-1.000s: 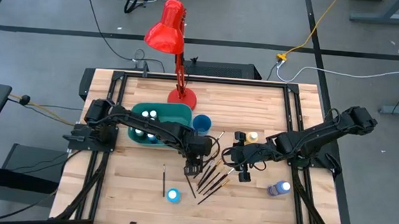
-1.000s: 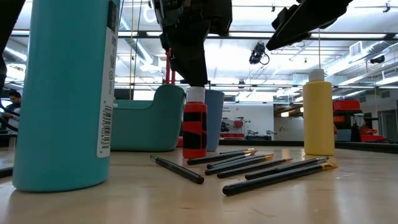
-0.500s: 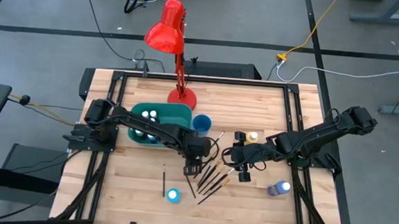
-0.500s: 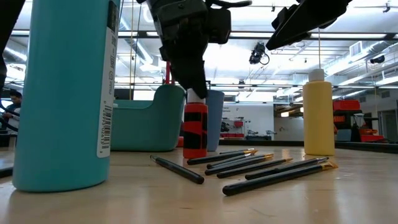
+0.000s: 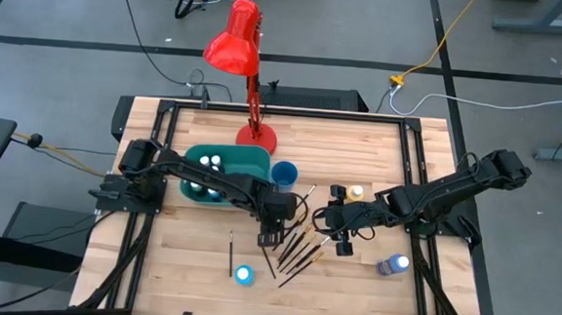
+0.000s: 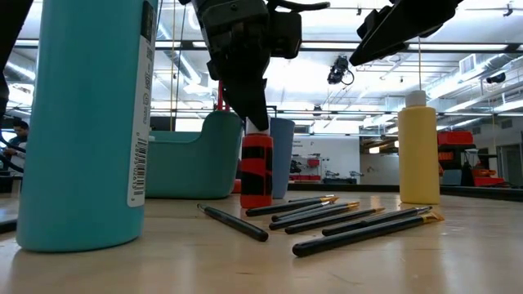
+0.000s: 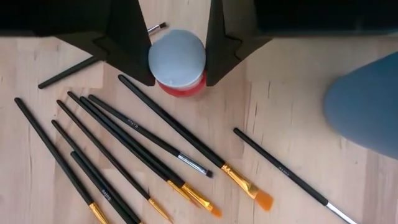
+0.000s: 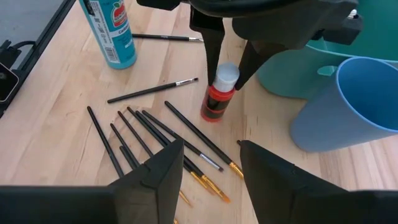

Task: Pick & Place Paint Supplies
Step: Put the red orange paint bottle into the green bin

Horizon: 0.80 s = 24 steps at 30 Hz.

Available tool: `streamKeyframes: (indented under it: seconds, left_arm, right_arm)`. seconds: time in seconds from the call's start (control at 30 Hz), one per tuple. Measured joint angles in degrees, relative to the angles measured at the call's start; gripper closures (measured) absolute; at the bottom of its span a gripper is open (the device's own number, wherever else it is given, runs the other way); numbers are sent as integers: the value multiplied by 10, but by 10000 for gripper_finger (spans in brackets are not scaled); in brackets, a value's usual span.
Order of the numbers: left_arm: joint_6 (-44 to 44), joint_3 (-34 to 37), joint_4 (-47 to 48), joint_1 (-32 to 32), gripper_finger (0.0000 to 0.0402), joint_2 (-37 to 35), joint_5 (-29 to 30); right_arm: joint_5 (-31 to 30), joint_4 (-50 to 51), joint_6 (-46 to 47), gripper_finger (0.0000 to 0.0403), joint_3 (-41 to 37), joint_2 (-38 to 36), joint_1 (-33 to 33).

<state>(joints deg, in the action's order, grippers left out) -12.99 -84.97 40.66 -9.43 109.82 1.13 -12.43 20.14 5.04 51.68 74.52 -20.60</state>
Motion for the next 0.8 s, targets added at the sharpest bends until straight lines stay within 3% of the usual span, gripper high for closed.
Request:
streamKeyframes:
  seconds: [0.23,0.43,0.63,0.8]
  left_arm:
    - [2,-46,62,0,271,-12,-6]
    - [-7,-128,203,-8,270,-52,30]
    - [-38,-180,315,-28,270,-128,99]
    - [-87,-179,400,-23,268,-178,199]
  right_arm:
    - [0,0,0,234,0,0,0]
    - [0,2,1,234,0,0,0]
    - [0,3,1,234,1,0,0]
    - [-1,-3,0,234,1,0,0]
